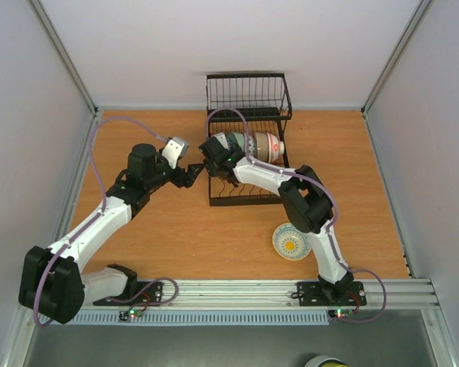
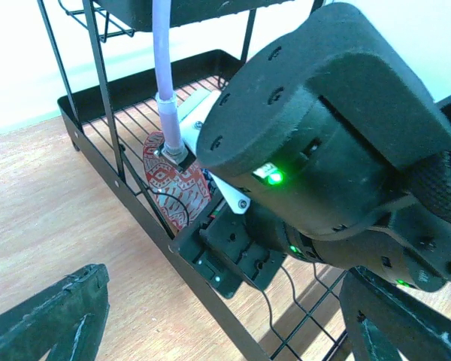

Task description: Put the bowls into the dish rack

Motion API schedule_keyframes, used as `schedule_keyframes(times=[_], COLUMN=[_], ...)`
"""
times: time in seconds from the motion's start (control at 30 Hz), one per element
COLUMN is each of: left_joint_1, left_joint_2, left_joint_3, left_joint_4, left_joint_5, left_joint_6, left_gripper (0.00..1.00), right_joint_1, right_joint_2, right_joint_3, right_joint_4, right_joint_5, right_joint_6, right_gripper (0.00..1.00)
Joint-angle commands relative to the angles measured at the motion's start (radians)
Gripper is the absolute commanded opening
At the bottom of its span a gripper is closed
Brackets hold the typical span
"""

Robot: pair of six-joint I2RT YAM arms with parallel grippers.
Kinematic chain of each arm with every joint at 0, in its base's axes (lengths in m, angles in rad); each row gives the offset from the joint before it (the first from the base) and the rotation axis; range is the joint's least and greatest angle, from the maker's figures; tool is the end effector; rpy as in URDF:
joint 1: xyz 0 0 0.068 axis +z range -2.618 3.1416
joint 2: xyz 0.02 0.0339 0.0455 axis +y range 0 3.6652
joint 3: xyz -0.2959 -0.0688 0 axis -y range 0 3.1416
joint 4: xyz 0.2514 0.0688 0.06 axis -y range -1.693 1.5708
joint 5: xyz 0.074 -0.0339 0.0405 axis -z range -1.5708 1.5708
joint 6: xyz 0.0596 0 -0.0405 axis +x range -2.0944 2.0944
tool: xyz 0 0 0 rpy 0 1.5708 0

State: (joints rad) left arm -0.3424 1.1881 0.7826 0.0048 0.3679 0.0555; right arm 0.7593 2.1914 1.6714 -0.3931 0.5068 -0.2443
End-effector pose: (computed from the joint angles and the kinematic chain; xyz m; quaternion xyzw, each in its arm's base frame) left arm 0.2599 -0.1154 0.2934 0.2610 0.7835 -0.2285 0.5155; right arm 0.3950 0.3350 0.1816 -0.3697 0.8422 -0.1498 0.3628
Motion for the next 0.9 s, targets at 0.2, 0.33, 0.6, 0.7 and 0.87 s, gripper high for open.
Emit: schedule_keyframes(times=[0.2, 0.33, 0.6, 0.7, 0.87], left_joint_1=[-0.001, -0.001, -0.001, -0.001, -0.001], left_joint_2=[-0.021, -0.023, -0.018, -0.011, -0.011], left_joint_3=[-0.005, -0.006, -0.006, -0.005, -0.006], left_joint_4=[0.064, 0.064, 0.064, 0.063, 0.064], left_joint_5=[0.024, 0.025, 0.040, 0.050, 0.054], left_joint_6=[-0.004, -0.003, -0.005, -0.007, -0.008], left_gripper=[0.84, 0.84, 0.84, 0.84, 0.84], right_joint_1=[0.076, 0.122, 0.162, 0.162, 0.165], right_joint_2=[-0.195, -0.275, -0.613, -0.800, -1.142], right_joint_3=[-0.078, -0.115, -0.354, -0.505, -0.750], right_joint_4=[0.046, 0.052, -0.175, -0.367, -0.745], right_joint_5=[0.048, 0.111, 0.182, 0.191, 0.187], right_joint_6=[-0.070, -0.093, 0.197, 0.445, 0.788], right_gripper=[0.95, 0.95, 0.91, 0.88, 0.86])
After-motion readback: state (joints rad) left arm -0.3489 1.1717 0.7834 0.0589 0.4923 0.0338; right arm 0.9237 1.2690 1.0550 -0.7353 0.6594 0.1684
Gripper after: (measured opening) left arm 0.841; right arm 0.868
